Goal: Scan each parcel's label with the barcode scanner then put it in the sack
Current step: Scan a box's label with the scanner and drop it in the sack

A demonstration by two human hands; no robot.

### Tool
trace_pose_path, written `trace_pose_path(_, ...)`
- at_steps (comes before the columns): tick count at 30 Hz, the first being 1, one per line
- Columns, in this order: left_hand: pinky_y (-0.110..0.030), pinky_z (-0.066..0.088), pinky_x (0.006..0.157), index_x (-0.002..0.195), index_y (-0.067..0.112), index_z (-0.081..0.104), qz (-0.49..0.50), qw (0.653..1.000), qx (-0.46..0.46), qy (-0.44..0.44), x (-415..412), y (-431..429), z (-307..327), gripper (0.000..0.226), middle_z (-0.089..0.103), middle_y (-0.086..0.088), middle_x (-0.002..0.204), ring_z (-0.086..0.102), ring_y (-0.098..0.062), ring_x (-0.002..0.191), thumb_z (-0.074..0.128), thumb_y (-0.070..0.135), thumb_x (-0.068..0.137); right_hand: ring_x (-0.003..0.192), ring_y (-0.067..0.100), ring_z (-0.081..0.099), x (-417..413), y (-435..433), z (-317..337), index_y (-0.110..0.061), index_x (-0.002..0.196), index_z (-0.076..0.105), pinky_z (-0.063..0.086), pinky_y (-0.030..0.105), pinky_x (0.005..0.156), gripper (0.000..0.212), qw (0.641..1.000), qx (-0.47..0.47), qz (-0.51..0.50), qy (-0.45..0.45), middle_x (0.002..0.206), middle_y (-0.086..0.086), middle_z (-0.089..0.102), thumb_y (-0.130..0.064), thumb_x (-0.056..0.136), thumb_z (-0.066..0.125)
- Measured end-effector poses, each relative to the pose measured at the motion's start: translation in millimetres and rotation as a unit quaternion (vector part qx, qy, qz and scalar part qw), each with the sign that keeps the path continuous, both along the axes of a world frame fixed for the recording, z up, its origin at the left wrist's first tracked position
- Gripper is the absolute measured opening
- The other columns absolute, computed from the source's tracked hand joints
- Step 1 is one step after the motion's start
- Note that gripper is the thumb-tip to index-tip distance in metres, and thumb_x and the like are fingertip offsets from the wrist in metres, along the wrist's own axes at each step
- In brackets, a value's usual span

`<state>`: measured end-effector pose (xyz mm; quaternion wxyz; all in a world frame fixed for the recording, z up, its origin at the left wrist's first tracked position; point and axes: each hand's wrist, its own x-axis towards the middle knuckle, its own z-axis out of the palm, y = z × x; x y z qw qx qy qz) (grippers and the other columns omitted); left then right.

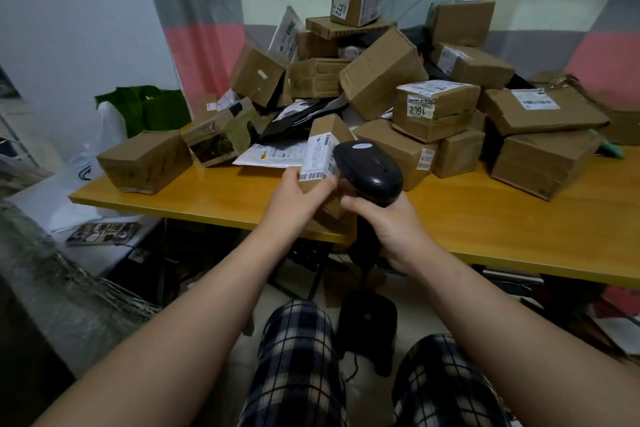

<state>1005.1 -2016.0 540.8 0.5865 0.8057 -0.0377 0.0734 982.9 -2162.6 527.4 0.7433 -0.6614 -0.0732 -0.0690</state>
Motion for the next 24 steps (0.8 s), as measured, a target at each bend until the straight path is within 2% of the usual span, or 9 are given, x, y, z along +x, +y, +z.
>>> trace_pose_path(2,-0.029,0.053,0.081,0.114,0.02,0.047,0.02,1.0,-0.014,0.0,8,2,-3,0.035,0.065,0.003,0.108,0.063,-0.011,0.095,0.066,0.034,0.088,0.094,0.007,0.064,0,4,-2,-0.016,0.106,0.066,0.05,0.017,0.084,0.034,0.999,-0.015,-0.03,-0.01,0.098,-0.005,0.07,0.004,0.08,0.07)
trace_pose_path(3,-0.033,0.053,0.085,0.114,0.017,0.046,0.024,0.998,-0.05,-0.004,11,3,-5,0.035,0.066,-0.002,0.111,0.064,-0.016,0.099,0.066,0.03,0.089,0.091,0.005,0.064,2,6,-4,-0.017,0.107,0.064,0.05,0.018,0.085,0.036,0.998,-0.005,-0.058,-0.01,0.098,-0.007,0.069,0.005,0.08,0.071)
trace_pose_path(6,-0.029,0.052,0.083,0.117,0.014,0.039,0.02,0.982,-0.19,0.002,7,1,-10,0.033,0.066,-0.002,0.107,0.064,-0.012,0.097,0.059,0.024,0.094,0.101,0.012,0.066,5,4,-9,-0.012,0.118,0.063,0.052,0.03,0.094,0.042,0.993,0.046,-0.113,0.0,0.11,0.001,0.07,0.0,0.079,0.074)
trace_pose_path(9,-0.038,0.05,0.095,0.122,0.017,0.037,-0.026,0.959,-0.277,0.055,5,-2,-20,0.038,0.066,0.0,0.107,0.064,-0.014,0.101,0.06,0.028,0.094,0.09,0.006,0.069,4,3,-8,-0.019,0.105,0.067,0.056,0.026,0.085,0.032,0.991,0.103,-0.086,0.007,0.102,-0.002,0.072,0.002,0.081,0.071)
trace_pose_path(12,-0.041,0.044,0.105,0.123,0.021,0.042,-0.078,0.973,-0.194,0.098,4,3,-31,0.056,0.064,-0.004,0.122,0.061,-0.019,0.112,0.07,0.042,0.079,0.093,0.014,0.069,7,1,-4,-0.02,0.097,0.068,0.056,0.032,0.087,0.03,0.985,0.132,-0.108,-0.006,0.101,0.003,0.073,0.005,0.079,0.071)
trace_pose_path(15,-0.039,0.042,0.104,0.118,0.024,0.048,-0.101,0.982,-0.131,0.087,5,9,-32,0.047,0.063,-0.003,0.123,0.062,-0.019,0.109,0.075,0.033,0.08,0.097,0.018,0.068,12,-8,0,-0.018,0.098,0.068,0.055,0.034,0.086,0.028,0.983,0.125,-0.132,-0.01,0.102,0.006,0.072,0.003,0.081,0.071)
trace_pose_path(19,-0.032,0.047,0.088,0.128,0.021,0.049,-0.01,0.975,-0.222,0.031,9,25,-13,0.058,0.066,0.003,0.116,0.061,-0.013,0.105,0.07,0.04,0.077,0.079,0.006,0.07,13,-21,9,-0.016,0.094,0.066,0.057,0.023,0.07,0.025,0.984,0.118,-0.131,-0.006,0.085,-0.004,0.072,0.005,0.081,0.07)
trace_pose_path(22,-0.025,0.043,0.073,0.118,0.02,0.06,-0.007,0.995,-0.1,0.011,12,42,-2,0.032,0.068,0.01,0.1,0.06,-0.006,0.089,0.065,0.03,0.088,0.066,-0.001,0.067,17,-31,13,-0.009,0.101,0.063,0.051,0.014,0.056,0.025,0.986,0.093,-0.142,-0.004,0.082,-0.003,0.069,0.006,0.082,0.068)
trace_pose_path(24,-0.016,0.047,0.067,0.111,0.014,0.064,-0.027,0.997,-0.068,0.024,15,48,-1,0.028,0.071,0.01,0.092,0.064,-0.003,0.08,0.069,0.022,0.086,0.074,-0.002,0.066,20,-37,13,-0.01,0.109,0.061,0.049,0.012,0.058,0.03,0.987,0.045,-0.153,-0.003,0.091,-0.001,0.067,0.0,0.082,0.071)
